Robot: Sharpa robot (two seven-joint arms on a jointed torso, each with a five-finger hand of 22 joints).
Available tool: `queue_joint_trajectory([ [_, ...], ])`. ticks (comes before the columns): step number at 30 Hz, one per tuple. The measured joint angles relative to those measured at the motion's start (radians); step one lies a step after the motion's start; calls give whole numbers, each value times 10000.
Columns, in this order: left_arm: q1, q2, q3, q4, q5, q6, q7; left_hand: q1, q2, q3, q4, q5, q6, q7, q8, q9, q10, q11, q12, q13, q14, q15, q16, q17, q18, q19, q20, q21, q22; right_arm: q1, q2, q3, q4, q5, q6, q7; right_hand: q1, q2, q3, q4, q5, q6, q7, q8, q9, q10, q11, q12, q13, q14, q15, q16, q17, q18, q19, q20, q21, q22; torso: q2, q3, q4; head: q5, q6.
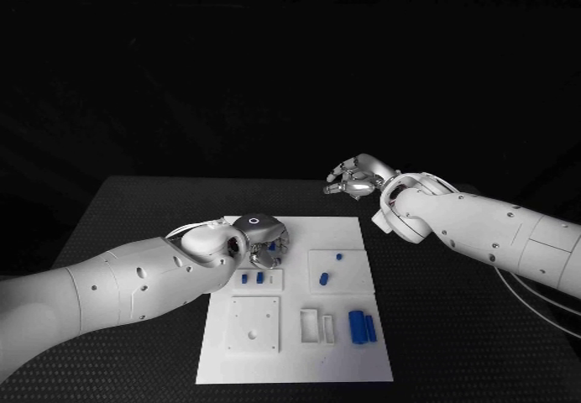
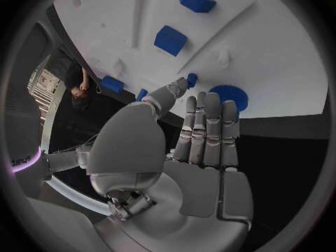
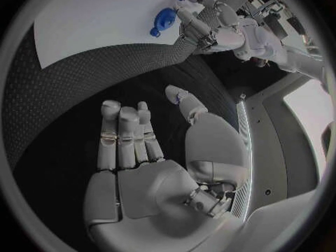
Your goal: Assemble the parts on the task board
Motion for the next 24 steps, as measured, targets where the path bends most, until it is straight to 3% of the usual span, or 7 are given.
queue_joint_trajectory([
  [6, 0, -37, -1, -6, -16, 109, -16, 48, 48, 0, 0, 462, 0, 0, 46, -42, 21, 19, -83, -45, 0, 0, 116, 35, 0, 0, 0, 40, 25, 0, 6, 0, -6, 1, 1, 0, 0, 0, 0, 0, 0, 1, -2, 0, 0, 0, 0, 50, 0, 0, 0, 0, 0, 1, 0, 0, 0, 0, -12, 1, 14, -18, -20],
  [24, -67, 116, -14, -229, -32, 367, -48, 151, 151, 0, 0, 462, 137, 78, 147, -68, 203, -22, -122, -63, 39, -36, 356, 127, 2, 0, 1, 155, 63, 2, -2, 0, 48, 3, 7, 0, 0, 0, 0, 0, 0, 15, -20, 0, 1, 0, 0, 49, -8, 0, 0, 0, 1, 1, 0, 0, 0, 0, -15, 1, 10, -8, -36],
])
